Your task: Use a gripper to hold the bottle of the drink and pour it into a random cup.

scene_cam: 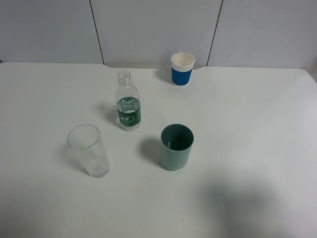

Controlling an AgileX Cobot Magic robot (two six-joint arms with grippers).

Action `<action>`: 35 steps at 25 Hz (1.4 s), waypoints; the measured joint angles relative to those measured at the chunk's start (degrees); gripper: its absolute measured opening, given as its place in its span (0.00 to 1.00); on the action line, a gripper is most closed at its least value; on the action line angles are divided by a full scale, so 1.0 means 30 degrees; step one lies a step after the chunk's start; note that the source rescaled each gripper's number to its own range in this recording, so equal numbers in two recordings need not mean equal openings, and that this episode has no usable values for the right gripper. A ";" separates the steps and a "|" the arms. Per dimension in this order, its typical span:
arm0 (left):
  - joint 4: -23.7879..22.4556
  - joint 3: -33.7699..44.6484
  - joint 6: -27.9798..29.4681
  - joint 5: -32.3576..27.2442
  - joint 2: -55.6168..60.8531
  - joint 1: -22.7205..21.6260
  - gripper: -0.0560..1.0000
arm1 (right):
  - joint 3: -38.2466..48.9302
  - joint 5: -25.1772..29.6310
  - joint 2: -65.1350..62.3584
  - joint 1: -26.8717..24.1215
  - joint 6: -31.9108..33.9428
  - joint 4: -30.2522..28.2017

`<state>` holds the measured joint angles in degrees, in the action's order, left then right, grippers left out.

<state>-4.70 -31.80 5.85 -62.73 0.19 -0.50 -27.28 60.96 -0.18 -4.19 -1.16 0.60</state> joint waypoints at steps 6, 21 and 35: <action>0.0024 0.0856 -0.0697 0.0355 0.0037 0.0000 0.92 | 0.0000 0.0000 0.0000 0.0000 0.0000 0.0000; 0.0208 0.0936 -0.0927 0.0720 0.0037 0.0000 0.92 | 0.0000 0.0000 0.0000 0.0000 0.0000 0.0000; 0.0595 0.0936 -0.1337 0.0720 0.0037 0.0000 0.92 | 0.0000 0.0000 0.0000 0.0000 0.0000 0.0000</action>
<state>-2.91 -28.99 1.84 -60.57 0.31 -0.50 -27.28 60.96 -0.18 -4.19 -1.16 0.60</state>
